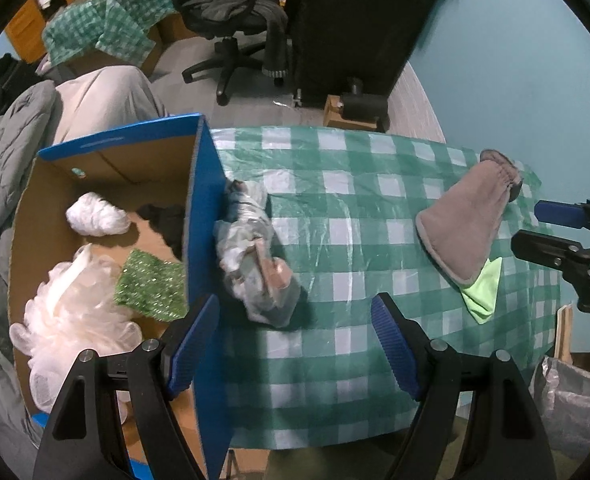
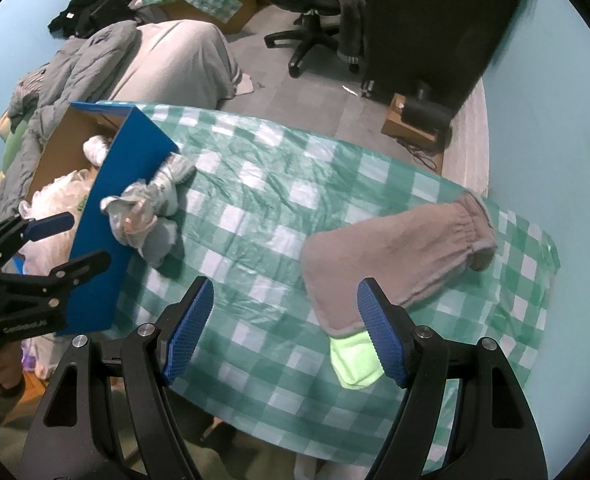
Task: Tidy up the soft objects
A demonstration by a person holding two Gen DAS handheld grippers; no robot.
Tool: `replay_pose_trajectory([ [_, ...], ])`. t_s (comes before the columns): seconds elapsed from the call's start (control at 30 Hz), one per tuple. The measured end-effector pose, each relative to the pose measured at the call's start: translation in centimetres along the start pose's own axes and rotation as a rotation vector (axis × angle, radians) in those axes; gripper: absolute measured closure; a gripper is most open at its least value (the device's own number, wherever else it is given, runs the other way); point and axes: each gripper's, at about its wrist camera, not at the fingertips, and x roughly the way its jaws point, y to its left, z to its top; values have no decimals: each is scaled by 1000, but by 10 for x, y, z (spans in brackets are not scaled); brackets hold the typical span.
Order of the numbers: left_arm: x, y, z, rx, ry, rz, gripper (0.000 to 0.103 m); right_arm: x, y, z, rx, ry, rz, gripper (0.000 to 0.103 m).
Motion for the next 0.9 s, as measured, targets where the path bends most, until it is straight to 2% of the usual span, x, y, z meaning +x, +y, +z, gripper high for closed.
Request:
replay_pose_trajectory([
  [0.27,25,-11,13,36,25,29,23,5,-14,-7,23,16,-5,28],
  [0.53,39,3,18,18,45,56,23,8,-20,-10,44,24,-10,28],
  [0.7,50,11,20,6,71,36,23,12,-22,-9,56,28,-9,28],
  [0.9,60,2,23,48,87,82,20,23,-29,-7,79,40,-28,28],
])
